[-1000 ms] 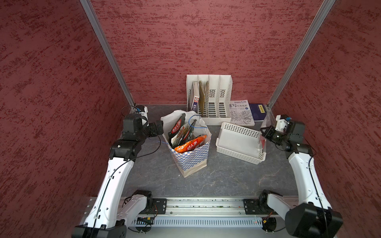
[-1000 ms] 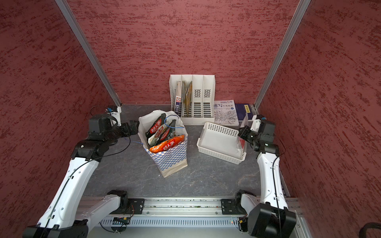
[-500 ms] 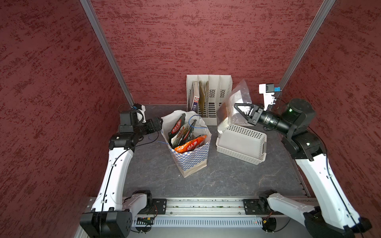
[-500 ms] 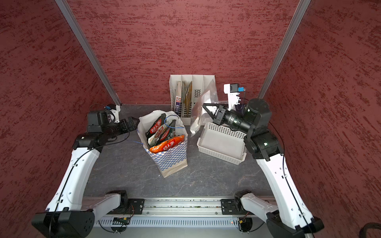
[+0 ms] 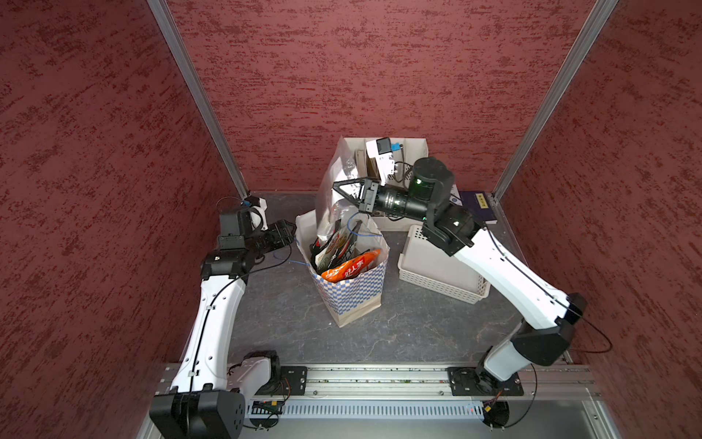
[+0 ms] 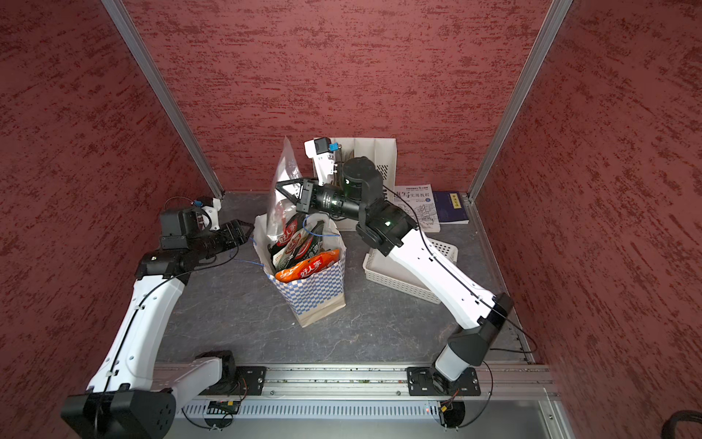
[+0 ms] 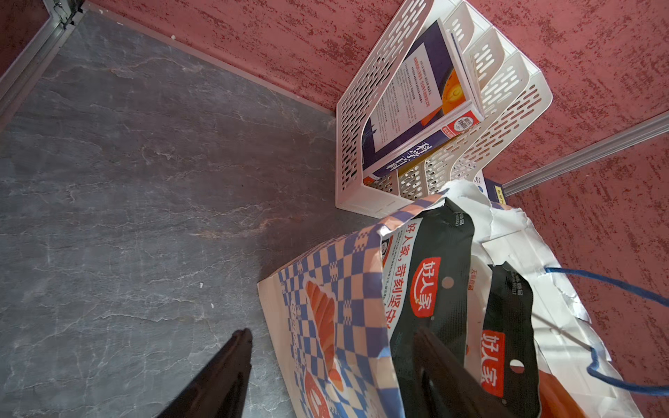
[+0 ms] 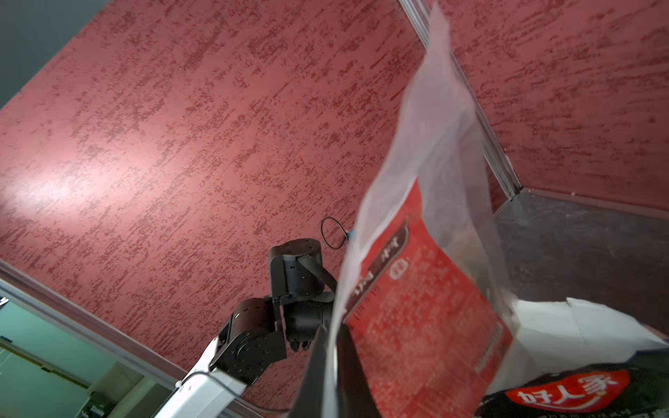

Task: Place the condiment packets inside the bag
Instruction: Place the condiment packet in the paper bag.

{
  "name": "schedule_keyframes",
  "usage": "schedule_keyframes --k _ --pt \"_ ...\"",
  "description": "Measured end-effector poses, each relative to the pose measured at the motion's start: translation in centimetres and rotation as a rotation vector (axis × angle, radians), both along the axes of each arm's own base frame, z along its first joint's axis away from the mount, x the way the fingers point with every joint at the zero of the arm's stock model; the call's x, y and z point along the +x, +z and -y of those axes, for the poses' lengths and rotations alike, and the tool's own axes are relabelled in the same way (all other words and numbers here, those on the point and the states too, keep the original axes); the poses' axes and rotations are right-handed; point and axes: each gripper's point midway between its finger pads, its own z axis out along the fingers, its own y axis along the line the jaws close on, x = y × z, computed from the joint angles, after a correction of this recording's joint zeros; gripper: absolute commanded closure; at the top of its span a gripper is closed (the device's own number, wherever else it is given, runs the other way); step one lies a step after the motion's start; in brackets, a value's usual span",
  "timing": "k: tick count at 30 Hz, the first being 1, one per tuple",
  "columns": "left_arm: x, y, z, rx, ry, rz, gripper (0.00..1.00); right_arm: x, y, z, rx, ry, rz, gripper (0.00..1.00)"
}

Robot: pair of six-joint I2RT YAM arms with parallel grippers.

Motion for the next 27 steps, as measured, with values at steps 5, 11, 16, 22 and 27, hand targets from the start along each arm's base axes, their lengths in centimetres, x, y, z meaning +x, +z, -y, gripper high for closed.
schedule_keyframes --k 5,11,16,22,27 --pt "-0.7 0.3 -0.2 0.0 0.01 0.019 0.36 2.4 -4.1 -4.2 -0.039 -0.006 -0.086 1.0" --pt "-1.4 0.1 -0.3 0.0 0.015 0.022 0.47 4.5 -8.0 -6.4 -0.081 -0.043 -0.178 1.0" --pt "-1.5 -0.2 -0.3 -0.002 0.013 0.019 0.61 5.5 -8.5 -6.0 -0.081 -0.108 -0.204 1.0" --pt "-1.4 -0.2 0.0 -0.018 0.0 0.025 0.83 7.1 -10.2 -4.6 -0.083 -0.246 -0.271 1.0" --pt "-1.5 -0.5 0.2 -0.035 -0.01 0.016 1.0 8.5 -11.0 -3.6 -0.072 -0.356 -0.324 1.0"
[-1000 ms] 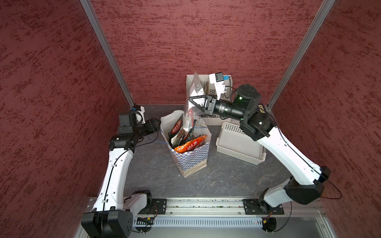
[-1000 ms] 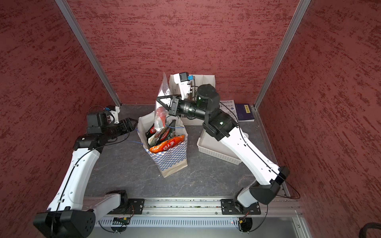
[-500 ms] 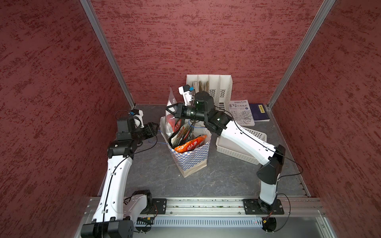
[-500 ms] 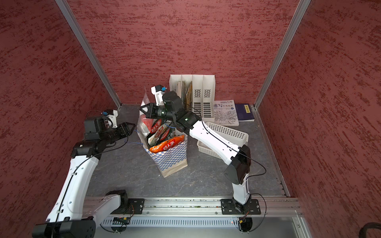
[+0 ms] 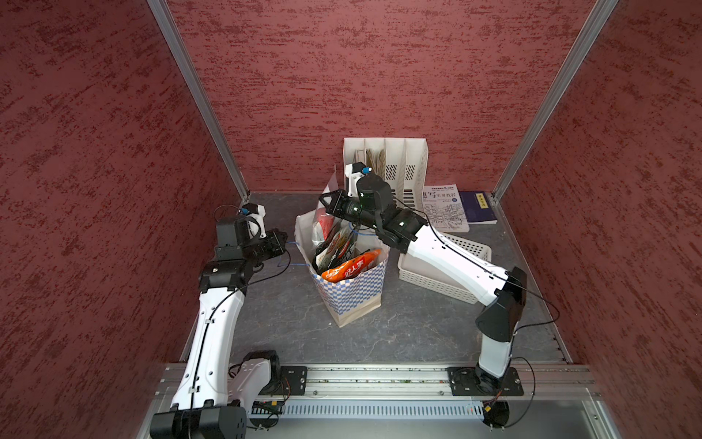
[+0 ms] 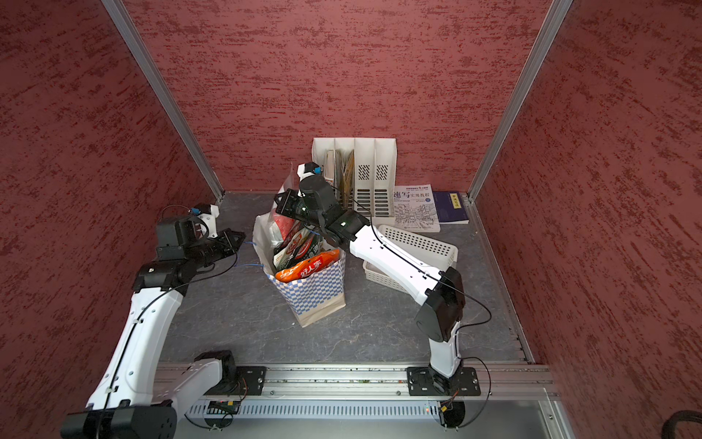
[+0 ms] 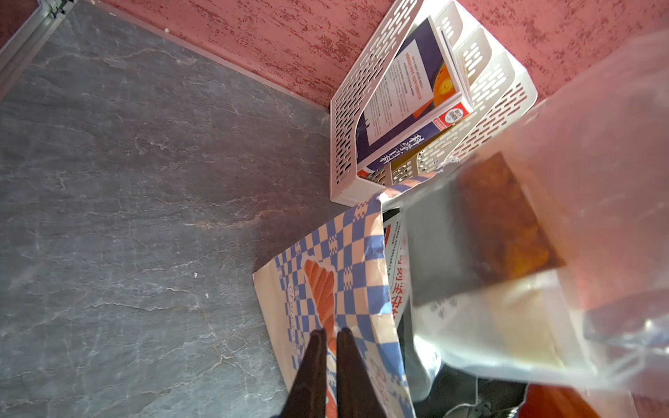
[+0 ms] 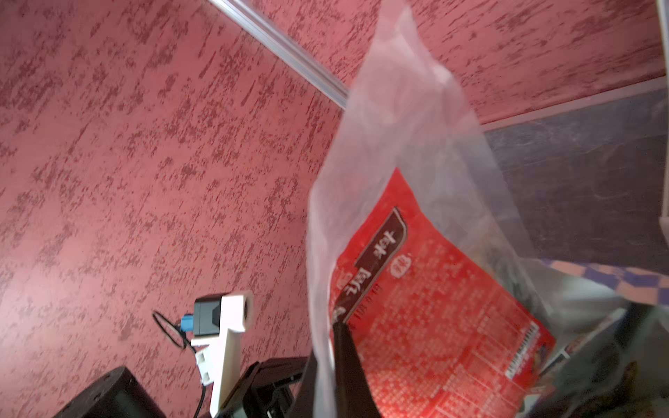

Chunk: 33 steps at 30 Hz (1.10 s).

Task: Place the condiment packets inside the bag
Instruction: Place the condiment packet in the paper bag.

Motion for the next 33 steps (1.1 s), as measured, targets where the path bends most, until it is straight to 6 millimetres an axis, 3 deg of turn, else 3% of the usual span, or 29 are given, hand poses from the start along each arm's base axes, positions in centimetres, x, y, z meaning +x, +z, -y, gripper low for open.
schedule_keyframes --k 8,13,18,24,28,33 --pt "0.1 0.1 0.4 -0.013 -0.024 0.013 1.0 1.5 0.4 1.3 0.053 -0.133 -0.045 1.0" --pt "0.1 0.4 0.6 -0.016 -0.032 0.028 1.0 1.2 0.6 0.7 0.053 -0.182 -0.034 1.0" --pt "0.1 0.7 0.6 -0.024 -0.032 0.035 1.0 -0.6 -1.3 -1.6 0.016 -0.192 -0.037 1.0" --pt "0.1 0.8 0.8 -0.039 -0.037 0.036 1.0 -2.0 -4.1 -2.7 -0.056 -0.234 -0.029 1.0" --pt "0.0 0.8 0.9 -0.041 -0.041 0.037 1.0 -1.7 -5.0 -2.3 -0.08 -0.276 -0.022 0.83" --pt "0.0 0.9 0.9 -0.041 -0.041 0.038 1.0 -1.2 -4.3 -2.1 -0.053 -0.303 0.005 0.7"
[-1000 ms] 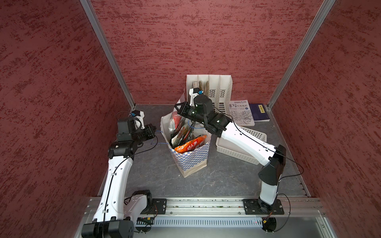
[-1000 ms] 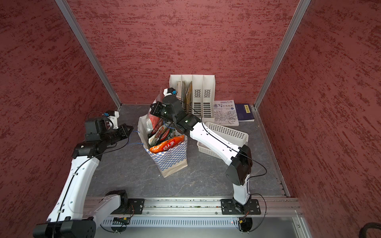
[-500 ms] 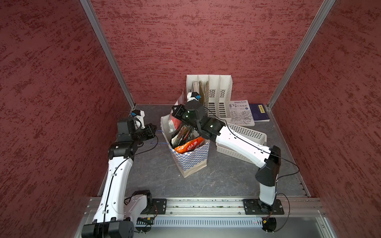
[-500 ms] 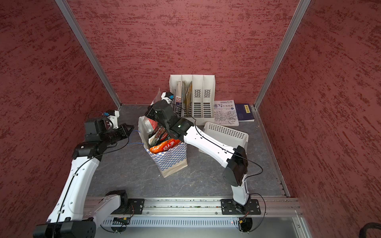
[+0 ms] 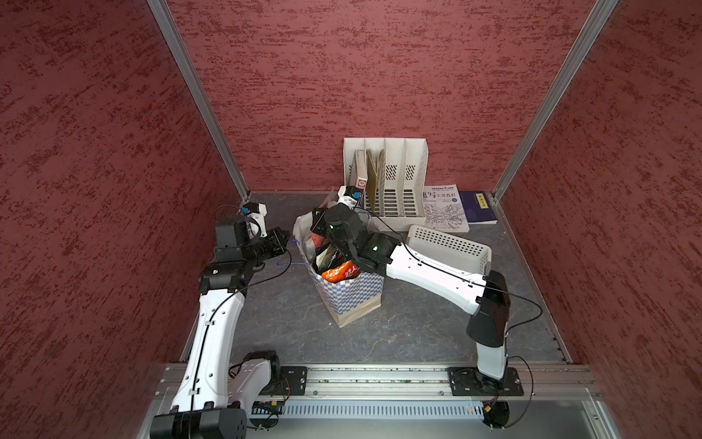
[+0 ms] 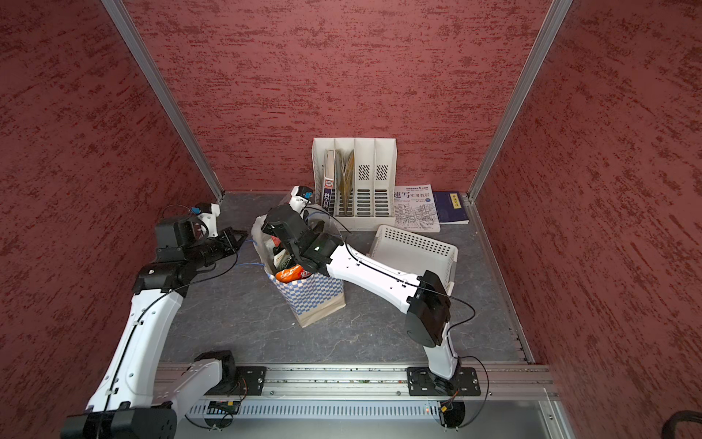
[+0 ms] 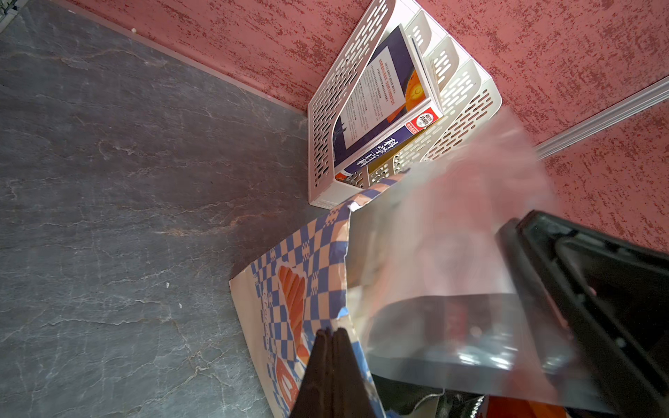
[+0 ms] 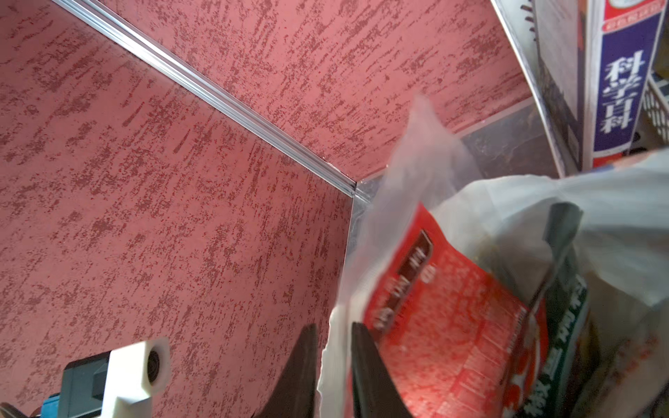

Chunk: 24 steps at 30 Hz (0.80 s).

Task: Place the condiment packets inside the bag
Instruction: Place the condiment packet in the paper bag, then reset both arms

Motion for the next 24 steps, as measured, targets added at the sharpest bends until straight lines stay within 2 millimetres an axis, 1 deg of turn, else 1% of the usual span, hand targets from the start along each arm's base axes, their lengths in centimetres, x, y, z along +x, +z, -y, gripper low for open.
schedule_keyframes --k 3,4,5,6,8,9,10,12,14,16,18,20,21,22,23,24 --pt "0.0 0.2 0.0 0.001 0.001 0.003 1.0 0.1 0.6 0.1 0.003 -0.004 0.023 0.65" --pt "0.0 0.3 0.0 0.002 0.002 0.007 0.99 0.0 0.7 0.3 -0.001 -0.004 0.03 0.61" --pt "0.1 0.6 -0.1 0.005 0.006 0.013 0.85 0.0 0.8 0.5 -0.005 -0.007 0.038 0.57" --pt "0.1 0.9 -0.2 0.01 0.008 0.021 0.63 -0.1 0.9 0.7 -0.021 -0.006 0.05 0.53" --pt "0.3 1.8 -0.5 0.019 0.023 0.042 0.26 -0.5 1.3 1.4 -0.053 0.0 0.079 0.44" --pt "0.4 2.4 -0.6 0.025 0.033 0.056 0.06 -0.7 1.7 1.7 -0.073 0.006 0.099 0.38" --pt "0.4 3.1 -0.8 0.033 0.043 0.072 0.01 -0.9 2.3 2.2 -0.098 0.015 0.128 0.34" --pt "0.5 4.7 -1.3 0.051 0.069 0.113 0.0 -1.7 3.6 3.5 -0.151 0.029 0.19 0.24" --pt "0.5 6.6 -1.9 0.073 0.103 0.159 0.0 -2.9 5.3 5.7 -0.208 0.041 0.26 0.13" --pt "0.5 8.8 -2.7 0.099 0.148 0.216 0.0 -4.1 7.3 8.7 -0.254 0.039 0.331 0.03" --pt "0.8 10.8 -4.0 0.127 0.212 0.275 0.0 -4.9 9.1 13.0 -0.295 0.018 0.387 0.02" --pt "1.5 11.5 -6.1 0.147 0.293 0.307 0.0 -4.8 10.5 18.7 -0.33 -0.038 0.422 0.01" --pt "2.0 11.5 -7.4 0.15 0.336 0.313 0.0 -4.5 10.9 22.1 -0.351 -0.084 0.432 0.02" --pt "2.6 10.9 -9.1 0.148 0.388 0.309 0.0 -4.3 10.9 25.5 -0.378 -0.137 0.435 0.01" --pt "3.2 10.1 -10.9 0.149 0.441 0.296 0.0 -4.2 10.6 28.8 -0.412 -0.195 0.432 0.02" --pt "3.8 8.6 -12.8 0.147 0.497 0.276 0.0 -4.3 9.9 32.4 -0.462 -0.266 0.425 0.02"
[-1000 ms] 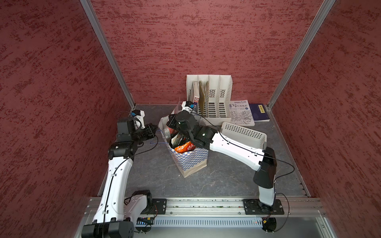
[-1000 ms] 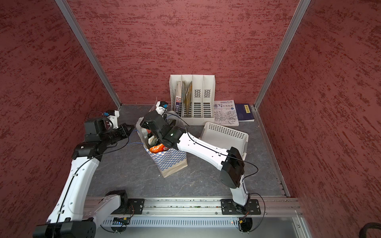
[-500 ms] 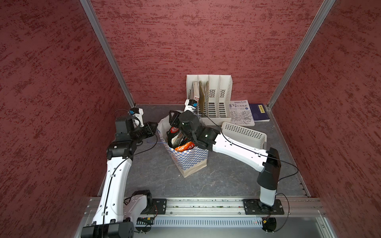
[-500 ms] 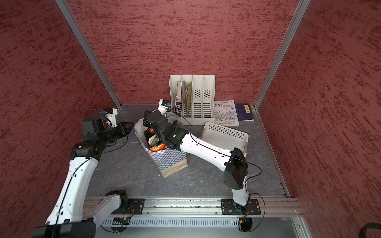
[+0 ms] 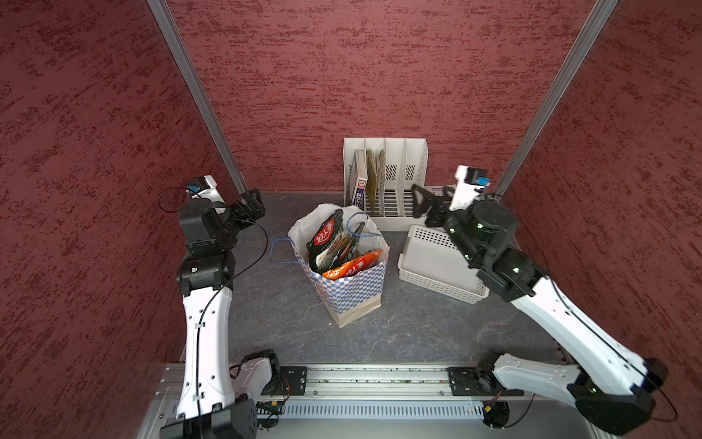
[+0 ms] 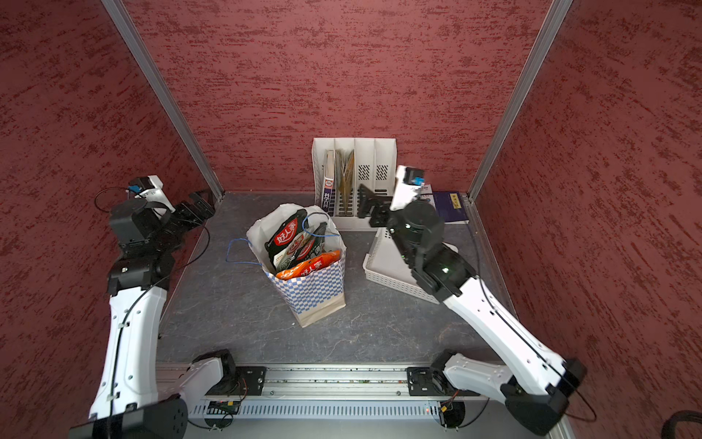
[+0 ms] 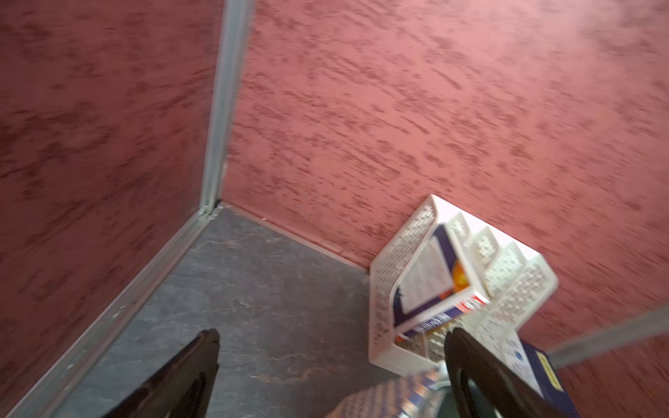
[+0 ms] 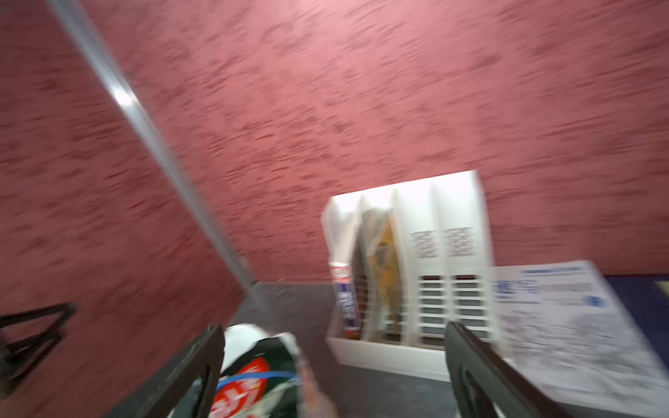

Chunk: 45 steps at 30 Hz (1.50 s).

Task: Place the condiment packets inside the bag
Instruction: Reset both arms

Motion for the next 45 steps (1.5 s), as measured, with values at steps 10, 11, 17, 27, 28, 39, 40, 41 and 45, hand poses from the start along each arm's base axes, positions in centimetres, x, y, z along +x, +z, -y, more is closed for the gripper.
schedule_keyframes --k 10,11,17,27,28,39,40,41,45 --pt "2.1 -21.1 -0.9 0.143 0.087 -0.299 0.0 0.5 -19.7 17.0 -0.303 -0.321 -0.291 0.01" --pt "2.8 -21.4 0.3 0.184 0.05 -0.292 0.0 1.1 -22.4 17.1 -0.321 -0.302 -0.345 0.02" --pt "4.5 -21.6 3.3 0.295 -0.059 -0.17 0.0 2.2 -32.1 15.9 -0.344 -0.183 -0.462 0.01" --pt "4.7 -21.0 7.4 0.357 -0.209 -0.043 0.0 5.7 -33.8 14.9 -0.317 -0.143 -0.351 0.01" --pt "4.1 -21.1 7.9 0.371 -0.221 -0.027 0.0 5.9 -33.8 14.8 -0.318 -0.142 -0.345 0.01" --pt "3.2 -27.4 8.4 0.416 -0.237 -0.07 0.0 8.4 -33.4 12.1 -0.343 -0.095 -0.267 0.01" --pt "3.3 -27.6 8.3 0.415 -0.23 -0.076 0.0 8.3 -33.8 12.0 -0.345 -0.093 -0.273 0.01" --pt "3.4 -27.7 8.0 0.408 -0.222 -0.084 0.0 8.2 -34.1 12.1 -0.346 -0.097 -0.278 0.01" --pt "4.3 -26.4 6.5 0.381 -0.169 -0.056 0.0 8.3 -34.5 12.7 -0.343 -0.127 -0.266 0.01"
